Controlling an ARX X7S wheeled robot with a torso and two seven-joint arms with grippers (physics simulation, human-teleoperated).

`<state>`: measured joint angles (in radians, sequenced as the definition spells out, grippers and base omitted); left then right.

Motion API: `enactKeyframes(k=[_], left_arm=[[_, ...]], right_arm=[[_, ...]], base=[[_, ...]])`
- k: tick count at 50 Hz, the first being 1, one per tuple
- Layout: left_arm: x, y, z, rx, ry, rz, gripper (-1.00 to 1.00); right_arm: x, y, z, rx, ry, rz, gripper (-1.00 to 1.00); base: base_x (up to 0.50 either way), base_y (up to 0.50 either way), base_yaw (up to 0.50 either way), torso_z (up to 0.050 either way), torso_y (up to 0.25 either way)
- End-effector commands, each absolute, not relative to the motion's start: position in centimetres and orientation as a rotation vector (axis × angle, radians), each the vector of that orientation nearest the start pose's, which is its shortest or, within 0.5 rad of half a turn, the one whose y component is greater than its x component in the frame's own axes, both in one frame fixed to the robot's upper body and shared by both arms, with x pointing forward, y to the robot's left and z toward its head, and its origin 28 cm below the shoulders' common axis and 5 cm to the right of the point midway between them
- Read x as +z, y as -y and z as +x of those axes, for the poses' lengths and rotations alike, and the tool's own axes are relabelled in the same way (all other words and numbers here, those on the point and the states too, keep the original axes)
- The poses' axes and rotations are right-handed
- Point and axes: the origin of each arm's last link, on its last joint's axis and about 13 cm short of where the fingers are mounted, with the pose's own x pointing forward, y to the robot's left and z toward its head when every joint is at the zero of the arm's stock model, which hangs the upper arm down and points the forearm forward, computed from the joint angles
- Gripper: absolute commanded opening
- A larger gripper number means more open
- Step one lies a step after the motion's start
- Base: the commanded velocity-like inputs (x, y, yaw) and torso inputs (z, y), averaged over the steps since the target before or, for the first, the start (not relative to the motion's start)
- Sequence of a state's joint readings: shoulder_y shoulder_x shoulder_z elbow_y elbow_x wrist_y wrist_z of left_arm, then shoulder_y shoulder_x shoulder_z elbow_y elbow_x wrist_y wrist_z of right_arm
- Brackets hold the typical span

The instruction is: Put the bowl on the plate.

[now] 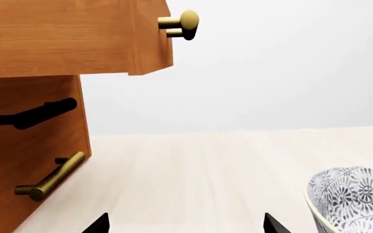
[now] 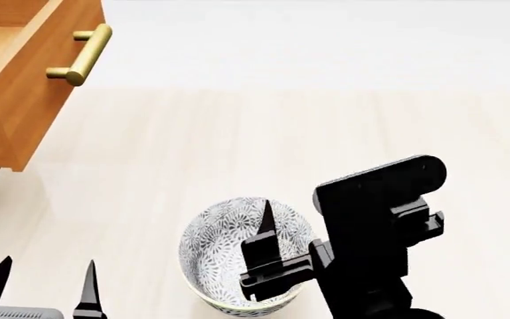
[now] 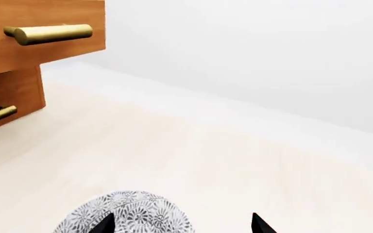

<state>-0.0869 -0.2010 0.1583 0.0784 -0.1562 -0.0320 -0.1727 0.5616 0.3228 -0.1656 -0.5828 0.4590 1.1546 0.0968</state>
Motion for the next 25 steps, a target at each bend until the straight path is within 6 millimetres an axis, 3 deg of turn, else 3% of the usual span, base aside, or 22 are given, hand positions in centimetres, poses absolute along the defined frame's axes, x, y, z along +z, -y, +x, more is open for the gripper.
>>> enactKeyframes(k=[1,25], left_arm=[[4.4,-21.9,23.1,0.006,0.106,0.044,1.0],[4.5,-22.0,23.1,0.007,0.11,0.041,1.0]], right_arm=[[20.0,10.3,26.0,0.396,-0.155,-0.224,1.0],[23.6,10.2,28.4,0.516,-0.237,-0.296,1.0]], base=[[0.0,0.0,0.0,0.0,0.0],[0.0,0.0,0.0,0.0,0.0]])
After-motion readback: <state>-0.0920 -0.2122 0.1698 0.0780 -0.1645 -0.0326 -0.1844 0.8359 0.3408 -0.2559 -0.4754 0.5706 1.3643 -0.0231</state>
